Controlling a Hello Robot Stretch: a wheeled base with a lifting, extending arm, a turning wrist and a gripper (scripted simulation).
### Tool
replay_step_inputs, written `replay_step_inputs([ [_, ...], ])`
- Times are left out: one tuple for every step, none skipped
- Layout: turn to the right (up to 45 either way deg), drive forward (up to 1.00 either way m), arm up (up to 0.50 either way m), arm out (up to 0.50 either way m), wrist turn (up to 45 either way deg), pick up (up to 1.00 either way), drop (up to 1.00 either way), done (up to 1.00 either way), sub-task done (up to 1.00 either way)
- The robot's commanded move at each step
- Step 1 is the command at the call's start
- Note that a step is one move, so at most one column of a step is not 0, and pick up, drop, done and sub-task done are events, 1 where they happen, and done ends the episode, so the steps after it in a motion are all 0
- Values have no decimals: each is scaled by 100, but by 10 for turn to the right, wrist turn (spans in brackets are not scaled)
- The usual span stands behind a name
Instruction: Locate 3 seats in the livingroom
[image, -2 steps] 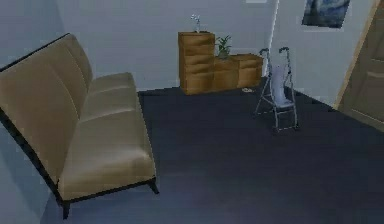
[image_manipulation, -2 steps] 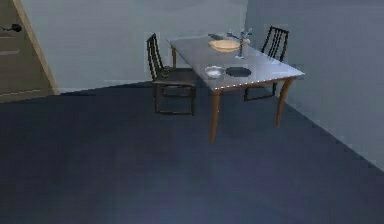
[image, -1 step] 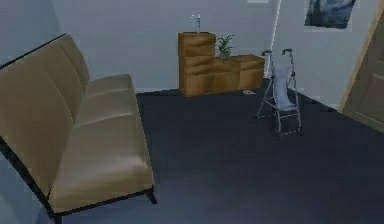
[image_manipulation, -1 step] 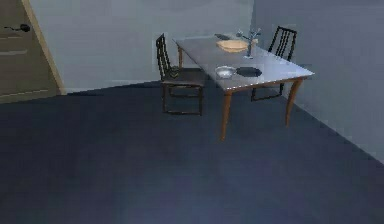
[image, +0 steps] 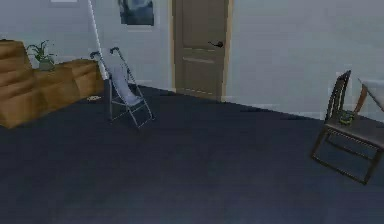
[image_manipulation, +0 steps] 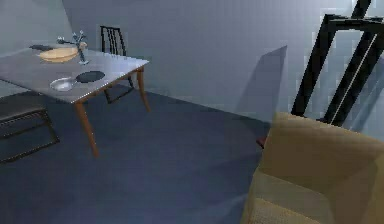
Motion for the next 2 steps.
replay_step_inputs([
  [300, 0, 0, 0, 0, 0, 0, 0, 0],
  [30, 0, 0, 0, 0, 0, 0, 0, 0],
])
